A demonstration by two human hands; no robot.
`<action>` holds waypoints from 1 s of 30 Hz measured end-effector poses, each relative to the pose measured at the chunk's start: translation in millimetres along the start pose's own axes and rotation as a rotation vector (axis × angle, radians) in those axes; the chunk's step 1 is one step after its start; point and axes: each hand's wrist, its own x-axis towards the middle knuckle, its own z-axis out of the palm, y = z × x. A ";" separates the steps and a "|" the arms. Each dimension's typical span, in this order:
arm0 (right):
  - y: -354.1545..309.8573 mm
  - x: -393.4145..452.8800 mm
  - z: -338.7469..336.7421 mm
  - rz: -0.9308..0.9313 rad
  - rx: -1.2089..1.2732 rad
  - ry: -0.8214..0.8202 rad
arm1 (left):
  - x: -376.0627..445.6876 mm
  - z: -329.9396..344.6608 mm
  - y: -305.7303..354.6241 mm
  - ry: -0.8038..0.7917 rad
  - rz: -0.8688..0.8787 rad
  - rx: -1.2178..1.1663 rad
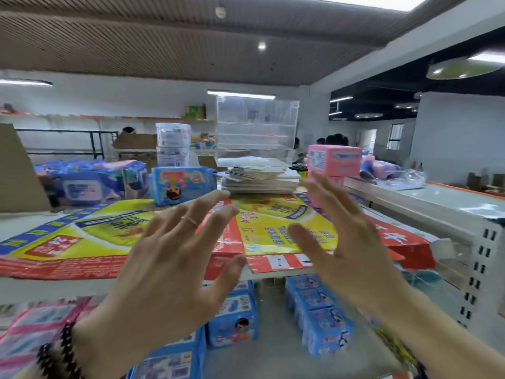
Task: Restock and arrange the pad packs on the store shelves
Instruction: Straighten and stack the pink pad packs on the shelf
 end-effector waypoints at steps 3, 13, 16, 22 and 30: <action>24.8 33.1 -4.1 0.044 -0.043 -0.007 | 16.5 4.4 1.5 -0.068 -0.031 0.018; 128.0 118.0 4.1 0.137 -0.177 -0.043 | 95.1 35.8 18.9 -0.108 -0.006 0.091; 162.3 133.3 7.7 0.171 -0.243 -0.102 | 127.6 47.9 16.7 -0.176 -0.044 0.117; 210.4 163.0 13.0 0.352 -0.399 -0.202 | 167.8 83.0 8.0 -0.293 -0.171 0.135; 247.1 178.0 41.1 0.465 -0.320 -0.162 | 155.3 103.5 39.3 -0.468 -0.142 0.078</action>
